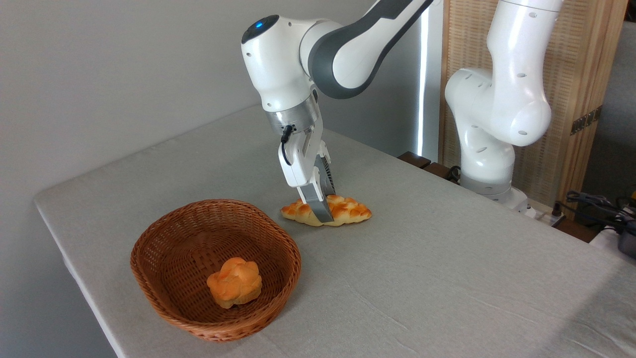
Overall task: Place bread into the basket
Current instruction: 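Close the gripper around the middle of the braided bread, then lift the braided bread and carry it over the wicker basket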
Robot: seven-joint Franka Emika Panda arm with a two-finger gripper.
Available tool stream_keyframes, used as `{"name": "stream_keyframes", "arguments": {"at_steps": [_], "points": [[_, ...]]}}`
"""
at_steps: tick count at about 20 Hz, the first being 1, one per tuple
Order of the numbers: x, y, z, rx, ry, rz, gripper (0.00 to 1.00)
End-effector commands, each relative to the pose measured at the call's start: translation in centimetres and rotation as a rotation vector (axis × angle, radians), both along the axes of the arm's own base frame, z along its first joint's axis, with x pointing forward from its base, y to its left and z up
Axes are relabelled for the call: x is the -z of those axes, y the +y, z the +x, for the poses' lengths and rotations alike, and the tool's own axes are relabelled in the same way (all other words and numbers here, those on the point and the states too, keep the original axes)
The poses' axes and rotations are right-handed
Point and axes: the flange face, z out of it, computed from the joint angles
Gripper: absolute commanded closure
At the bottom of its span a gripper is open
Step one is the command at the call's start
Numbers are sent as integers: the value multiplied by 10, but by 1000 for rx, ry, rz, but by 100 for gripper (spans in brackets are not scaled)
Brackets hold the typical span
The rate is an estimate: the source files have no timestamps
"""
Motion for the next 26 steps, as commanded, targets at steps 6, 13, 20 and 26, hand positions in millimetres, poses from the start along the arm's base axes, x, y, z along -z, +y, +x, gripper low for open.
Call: {"name": "stream_keyframes", "arguments": {"at_steps": [6,13,20,26], "points": [[-23,-2,-9,-52,35,46,72],[-133,41,51,-285,-95,-71,66],[-151,32,121,-797,-215,-235,66],[-116,-4,154,-897,-224,-206,61]]}}
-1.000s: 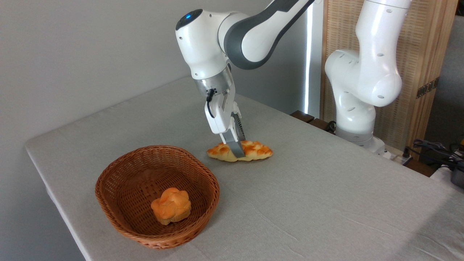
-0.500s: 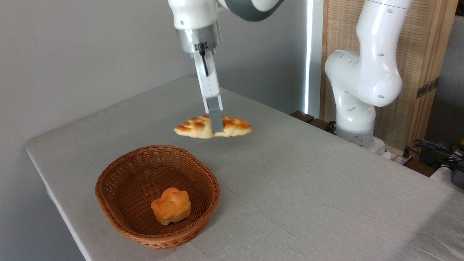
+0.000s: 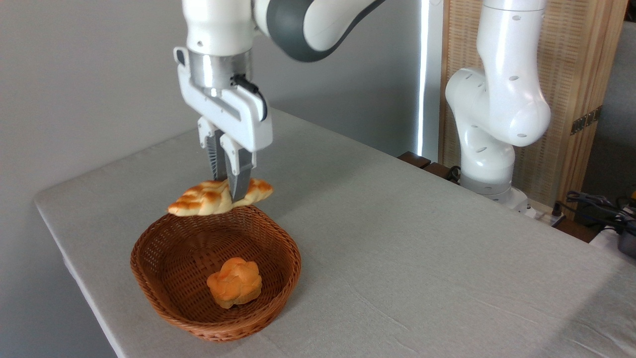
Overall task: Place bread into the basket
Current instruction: 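Lift the braided bread and carry it over the wicker basket, then lower the bread into the basket beside the orange bun and release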
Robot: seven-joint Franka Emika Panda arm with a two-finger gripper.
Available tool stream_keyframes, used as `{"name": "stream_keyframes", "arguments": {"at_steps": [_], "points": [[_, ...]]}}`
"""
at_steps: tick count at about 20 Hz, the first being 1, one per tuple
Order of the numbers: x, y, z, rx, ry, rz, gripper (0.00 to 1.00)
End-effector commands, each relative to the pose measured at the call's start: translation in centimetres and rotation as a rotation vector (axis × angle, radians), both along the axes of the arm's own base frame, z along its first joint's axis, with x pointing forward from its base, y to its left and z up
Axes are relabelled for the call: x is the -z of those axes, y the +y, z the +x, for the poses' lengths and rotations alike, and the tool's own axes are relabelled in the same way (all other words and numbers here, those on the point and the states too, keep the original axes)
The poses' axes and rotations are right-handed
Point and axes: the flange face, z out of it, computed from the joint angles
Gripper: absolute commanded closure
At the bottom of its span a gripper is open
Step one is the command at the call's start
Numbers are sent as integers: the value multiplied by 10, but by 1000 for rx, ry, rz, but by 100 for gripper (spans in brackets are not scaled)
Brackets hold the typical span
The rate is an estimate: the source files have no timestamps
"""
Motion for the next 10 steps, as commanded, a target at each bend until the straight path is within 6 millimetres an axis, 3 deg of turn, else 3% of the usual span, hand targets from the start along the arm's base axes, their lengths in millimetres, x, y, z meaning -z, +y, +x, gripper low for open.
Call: {"name": "stream_keyframes", "arguments": {"at_steps": [1,3,5,10], "points": [[20,-31,23,-10,6,3,53],[38,-35,34,-37,-4,7,43],[46,-42,39,-28,-24,9,23],[52,-48,43,21,-66,75,0]]}}
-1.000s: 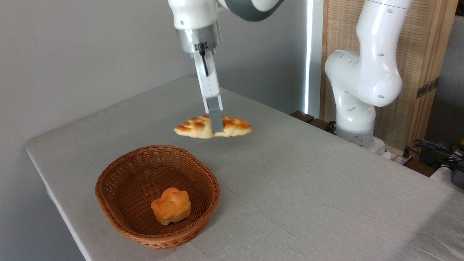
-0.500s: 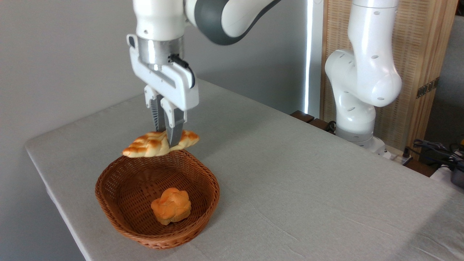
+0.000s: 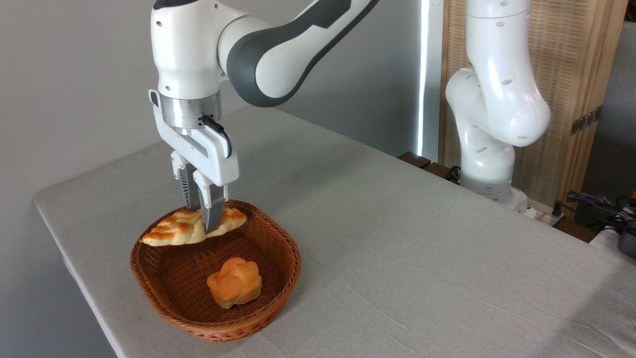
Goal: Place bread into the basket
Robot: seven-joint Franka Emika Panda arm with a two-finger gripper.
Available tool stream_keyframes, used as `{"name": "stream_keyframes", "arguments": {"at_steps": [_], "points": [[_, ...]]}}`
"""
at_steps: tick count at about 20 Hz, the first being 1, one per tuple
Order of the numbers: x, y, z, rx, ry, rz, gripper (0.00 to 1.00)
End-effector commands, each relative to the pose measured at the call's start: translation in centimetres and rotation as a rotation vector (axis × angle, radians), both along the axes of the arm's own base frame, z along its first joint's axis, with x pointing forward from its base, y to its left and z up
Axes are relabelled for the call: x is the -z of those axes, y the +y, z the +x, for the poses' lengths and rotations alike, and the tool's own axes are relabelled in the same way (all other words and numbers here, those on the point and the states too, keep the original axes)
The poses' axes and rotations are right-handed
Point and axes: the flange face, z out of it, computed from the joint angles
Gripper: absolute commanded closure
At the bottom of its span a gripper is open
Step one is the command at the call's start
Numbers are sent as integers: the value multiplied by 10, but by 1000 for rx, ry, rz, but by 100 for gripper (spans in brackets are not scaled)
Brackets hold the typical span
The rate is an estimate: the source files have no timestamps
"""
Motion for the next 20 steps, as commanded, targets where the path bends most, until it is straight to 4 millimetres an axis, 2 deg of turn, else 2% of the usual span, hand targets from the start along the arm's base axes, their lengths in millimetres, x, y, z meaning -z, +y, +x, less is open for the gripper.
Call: {"name": "stream_keyframes", "arguments": {"at_steps": [1,15,18,20], "points": [[-6,-3,4,13,-32,26,0],[-6,-2,4,18,-32,36,0],[-14,6,3,2,-34,40,0],[-32,19,-4,-9,-21,51,0]]}}
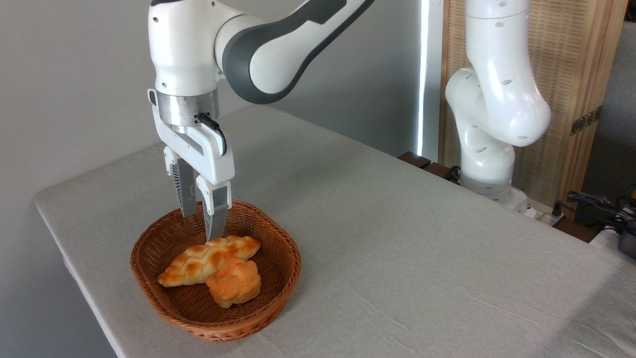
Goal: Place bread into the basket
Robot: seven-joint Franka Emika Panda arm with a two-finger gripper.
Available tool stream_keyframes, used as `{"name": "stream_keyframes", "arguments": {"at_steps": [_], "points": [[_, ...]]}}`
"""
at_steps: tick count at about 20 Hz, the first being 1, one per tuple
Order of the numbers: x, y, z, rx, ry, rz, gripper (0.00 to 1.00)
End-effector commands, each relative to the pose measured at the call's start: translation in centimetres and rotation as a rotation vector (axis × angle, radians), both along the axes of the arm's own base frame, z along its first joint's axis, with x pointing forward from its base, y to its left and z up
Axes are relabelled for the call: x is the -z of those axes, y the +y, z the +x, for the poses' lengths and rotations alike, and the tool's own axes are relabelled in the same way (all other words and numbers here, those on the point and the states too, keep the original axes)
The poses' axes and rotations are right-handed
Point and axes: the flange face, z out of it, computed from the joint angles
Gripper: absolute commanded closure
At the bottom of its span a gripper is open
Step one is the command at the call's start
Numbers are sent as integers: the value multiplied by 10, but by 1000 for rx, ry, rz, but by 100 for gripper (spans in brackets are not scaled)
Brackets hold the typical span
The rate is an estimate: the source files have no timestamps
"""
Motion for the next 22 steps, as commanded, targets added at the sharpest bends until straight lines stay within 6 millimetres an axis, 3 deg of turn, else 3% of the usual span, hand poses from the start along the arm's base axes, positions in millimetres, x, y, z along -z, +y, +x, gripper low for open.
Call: {"name": "stream_keyframes", "arguments": {"at_steps": [1,7,9,11,16,22], "points": [[-37,30,-12,-33,14,38,0],[-100,103,-34,10,128,83,0],[-115,126,-38,-10,127,76,0],[-123,137,-39,-37,125,70,0],[-139,137,-41,-44,130,68,0],[-139,122,-42,-50,152,39,0]]}}
